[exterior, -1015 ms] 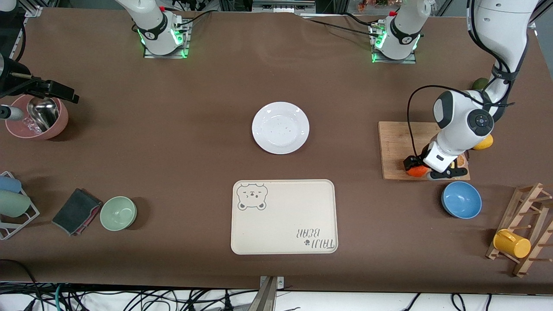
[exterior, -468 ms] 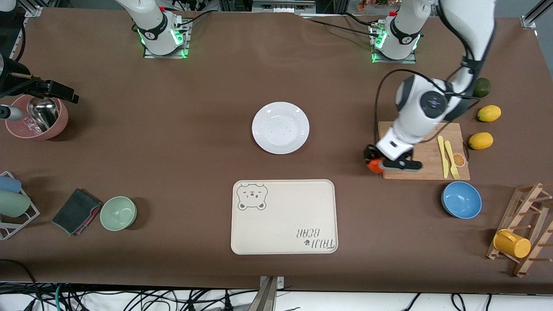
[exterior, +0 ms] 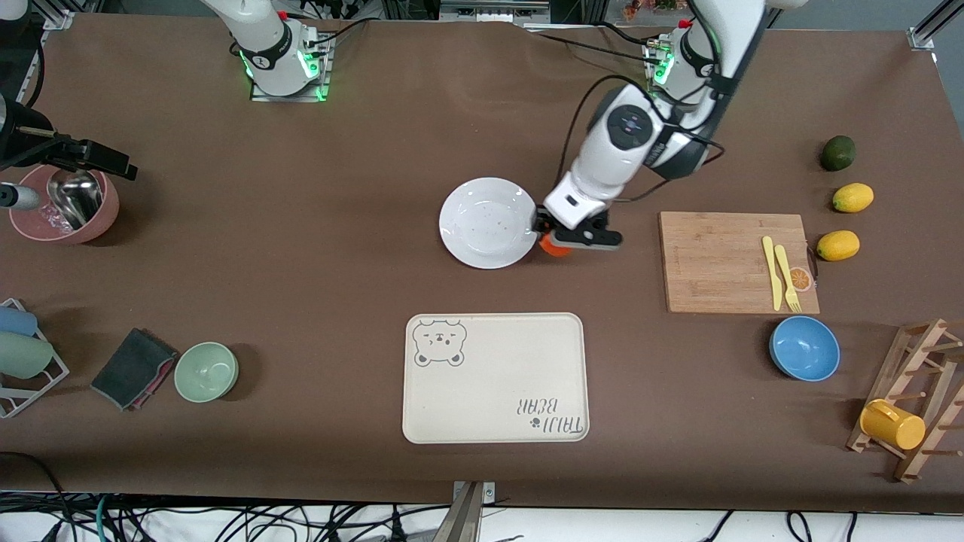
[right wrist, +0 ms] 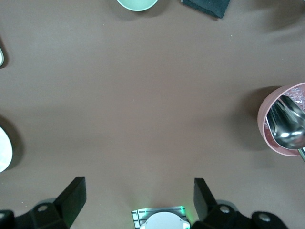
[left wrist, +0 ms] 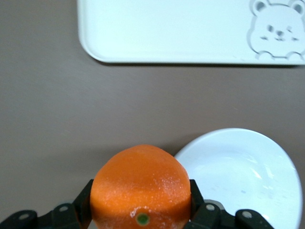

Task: Place orange and plate with both arms
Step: 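Carry the orange with the left gripper onto the white plate, then open the left gripper to release the orange and withdraw it, then reach the right gripper to the white plate rim while the left gripper retracts, then grip the plate rim and slide the plate onto the bear tray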

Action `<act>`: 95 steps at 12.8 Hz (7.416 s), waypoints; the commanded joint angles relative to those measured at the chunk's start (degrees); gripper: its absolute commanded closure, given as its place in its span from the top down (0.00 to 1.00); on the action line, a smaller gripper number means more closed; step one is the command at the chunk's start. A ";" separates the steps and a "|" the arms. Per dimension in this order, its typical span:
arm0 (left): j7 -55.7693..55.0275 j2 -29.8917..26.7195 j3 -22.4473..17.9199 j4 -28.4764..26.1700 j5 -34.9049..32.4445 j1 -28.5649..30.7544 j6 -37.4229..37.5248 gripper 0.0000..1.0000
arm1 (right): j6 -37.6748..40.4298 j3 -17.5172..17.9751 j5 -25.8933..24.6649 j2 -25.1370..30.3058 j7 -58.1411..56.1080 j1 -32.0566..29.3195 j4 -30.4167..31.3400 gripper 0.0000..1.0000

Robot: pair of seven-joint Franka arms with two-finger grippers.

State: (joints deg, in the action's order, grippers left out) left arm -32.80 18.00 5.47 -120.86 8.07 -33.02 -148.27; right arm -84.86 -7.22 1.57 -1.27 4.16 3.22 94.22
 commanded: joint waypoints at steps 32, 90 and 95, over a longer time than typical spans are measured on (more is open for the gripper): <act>-1.17 -16.39 -5.29 8.62 0.63 12.42 21.39 1.00 | 1.63 2.64 12.04 -7.42 -0.21 2.49 0.27 1.00; 6.00 -17.12 -6.35 28.76 -3.68 26.16 56.25 1.00 | -64.46 32.18 74.20 -58.65 -29.82 4.69 -16.25 0.00; 6.00 -17.12 -6.35 28.76 -3.68 26.25 56.34 1.00 | -64.64 29.63 74.28 -59.82 -29.82 7.41 -16.69 0.64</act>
State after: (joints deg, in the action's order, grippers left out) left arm -26.86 0.20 -1.20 -93.54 3.12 -7.38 -92.29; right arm -148.72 23.71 76.76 -60.42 -26.75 8.82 79.11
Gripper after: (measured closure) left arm 0.000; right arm 0.952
